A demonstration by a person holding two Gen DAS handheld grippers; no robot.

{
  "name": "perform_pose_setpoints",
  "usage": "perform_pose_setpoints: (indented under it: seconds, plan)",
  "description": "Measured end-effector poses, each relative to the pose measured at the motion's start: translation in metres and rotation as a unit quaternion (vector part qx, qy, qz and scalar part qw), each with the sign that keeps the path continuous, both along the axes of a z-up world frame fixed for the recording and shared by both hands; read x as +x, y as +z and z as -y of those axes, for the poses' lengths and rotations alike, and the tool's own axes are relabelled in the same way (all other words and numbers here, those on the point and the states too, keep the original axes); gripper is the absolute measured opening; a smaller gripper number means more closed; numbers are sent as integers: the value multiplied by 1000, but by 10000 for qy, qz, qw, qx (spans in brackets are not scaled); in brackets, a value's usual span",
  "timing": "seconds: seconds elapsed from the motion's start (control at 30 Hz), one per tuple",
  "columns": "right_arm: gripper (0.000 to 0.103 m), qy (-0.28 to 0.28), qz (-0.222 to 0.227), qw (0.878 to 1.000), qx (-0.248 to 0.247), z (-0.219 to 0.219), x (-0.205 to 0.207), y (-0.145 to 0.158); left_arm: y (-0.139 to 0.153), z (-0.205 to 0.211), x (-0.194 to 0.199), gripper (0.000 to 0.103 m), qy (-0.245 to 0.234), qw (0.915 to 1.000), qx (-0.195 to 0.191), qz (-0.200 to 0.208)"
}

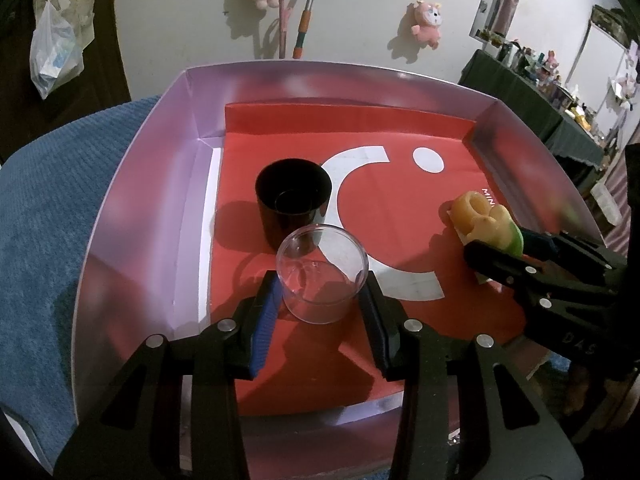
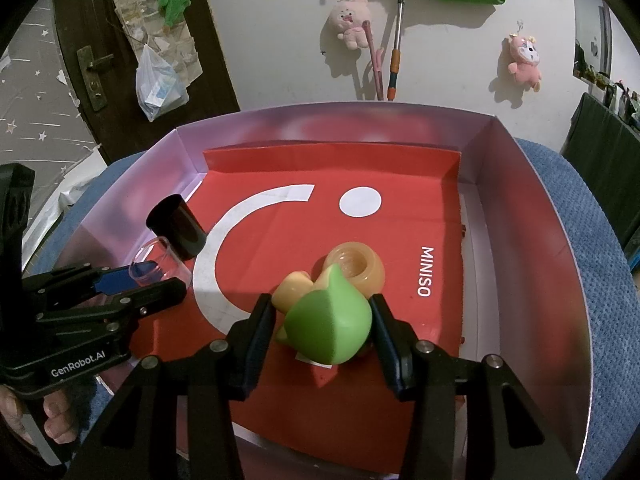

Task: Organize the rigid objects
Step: 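Open the left tool releasing the glass cup while the right tool releases the figurine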

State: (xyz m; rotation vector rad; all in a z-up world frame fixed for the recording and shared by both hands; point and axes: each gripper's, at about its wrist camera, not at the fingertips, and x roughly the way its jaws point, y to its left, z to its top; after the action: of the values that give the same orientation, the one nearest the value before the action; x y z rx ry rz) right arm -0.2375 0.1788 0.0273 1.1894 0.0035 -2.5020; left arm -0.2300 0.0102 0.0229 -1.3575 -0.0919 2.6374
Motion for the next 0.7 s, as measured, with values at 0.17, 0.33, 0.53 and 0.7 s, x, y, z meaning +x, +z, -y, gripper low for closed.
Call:
perform_pose_setpoints:
  seconds: [0.17, 0.33, 0.53, 0.7]
  plan:
    - [51, 2, -17, 10000, 9, 0, 1, 0, 2, -2, 0, 54, -13, 10000, -10, -8]
    - [52, 28, -36, 10000, -11, 1, 3, 2, 8, -5, 3, 55, -32, 9998, -92, -152]
    - [62, 60, -186, 9998, -38, 0, 10, 13, 12, -5, 7, 61, -22, 9998, -110, -191]
    - [63, 87, -205, 9997, -105, -1, 16, 18, 17, -8, 13, 65, -60, 9993, -207, -291]
